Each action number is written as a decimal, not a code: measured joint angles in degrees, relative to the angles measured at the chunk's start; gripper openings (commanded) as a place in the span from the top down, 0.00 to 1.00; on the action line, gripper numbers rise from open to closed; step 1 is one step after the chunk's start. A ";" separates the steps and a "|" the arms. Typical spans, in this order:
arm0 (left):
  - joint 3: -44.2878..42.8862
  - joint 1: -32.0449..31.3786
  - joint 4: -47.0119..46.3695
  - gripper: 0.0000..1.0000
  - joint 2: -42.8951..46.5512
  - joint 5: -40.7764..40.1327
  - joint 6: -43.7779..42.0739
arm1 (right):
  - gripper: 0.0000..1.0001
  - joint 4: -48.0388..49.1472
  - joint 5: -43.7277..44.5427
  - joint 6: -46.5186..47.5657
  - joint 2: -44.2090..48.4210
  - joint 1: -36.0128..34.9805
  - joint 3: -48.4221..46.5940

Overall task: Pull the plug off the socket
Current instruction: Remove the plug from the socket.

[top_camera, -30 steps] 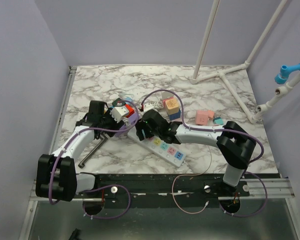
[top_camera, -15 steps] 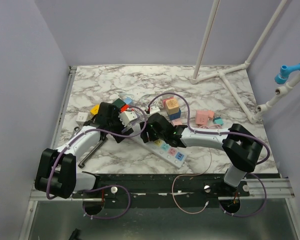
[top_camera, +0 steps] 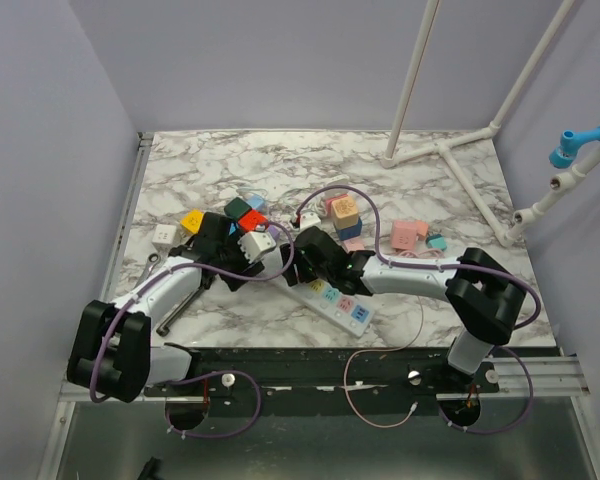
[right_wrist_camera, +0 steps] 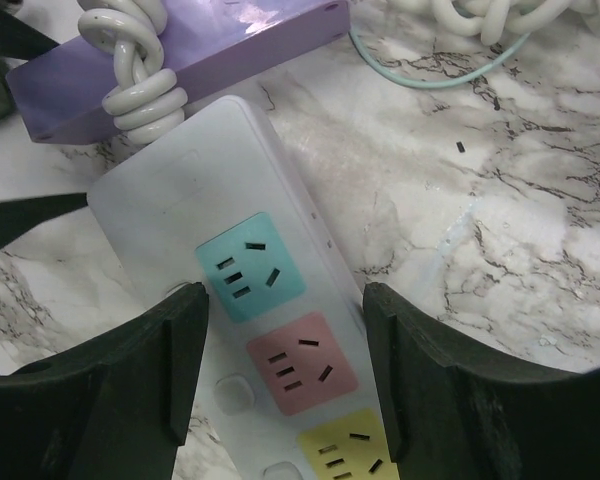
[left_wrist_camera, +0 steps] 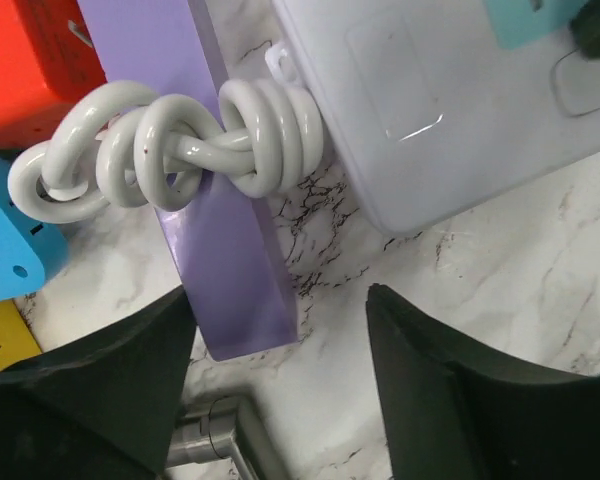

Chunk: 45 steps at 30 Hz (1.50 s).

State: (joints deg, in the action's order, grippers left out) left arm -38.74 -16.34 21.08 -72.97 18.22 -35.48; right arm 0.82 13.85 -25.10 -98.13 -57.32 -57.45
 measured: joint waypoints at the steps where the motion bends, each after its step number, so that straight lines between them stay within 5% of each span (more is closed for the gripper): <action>1: 0.55 -0.57 0.04 0.46 0.00 -0.28 -0.26 | 0.32 -0.13 0.09 -0.02 0.07 0.00 0.00; 5: 1.55 -2.54 -2.23 0.88 -0.24 -3.98 -1.01 | 0.33 -1.70 0.57 -0.37 0.74 0.00 0.00; 7: 1.51 -2.75 -3.26 1.00 -0.61 -6.67 0.13 | 0.33 -2.12 0.79 -0.44 1.05 0.00 0.00; 17: 13.09 -5.60 -20.17 1.00 5.49 -16.15 -12.20 | 0.31 -5.29 1.97 -1.49 3.87 0.72 2.21; 22: 24.85 -6.97 -37.88 1.00 8.87 -19.17 -25.20 | 0.29 -5.64 0.98 -2.10 4.48 1.97 2.36; 34: 38.34 -7.41 -65.35 1.00 6.67 -16.96 -49.59 | 0.30 -5.07 -3.17 -2.29 4.35 5.77 -4.90; 41: 38.34 -7.41 -69.13 1.00 4.15 -15.54 -57.31 | 0.08 -5.42 -3.65 1.36 2.84 5.79 -13.16; 45: 38.34 -7.39 -73.90 1.00 0.20 -15.41 -60.67 | 0.04 -5.75 -2.73 4.70 2.84 6.19 -18.08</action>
State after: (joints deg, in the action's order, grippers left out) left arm -0.40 -23.73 -52.82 -72.77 2.81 -96.16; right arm -4.93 11.11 -20.40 -95.29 -51.13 -75.53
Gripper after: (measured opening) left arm 0.331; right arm 0.943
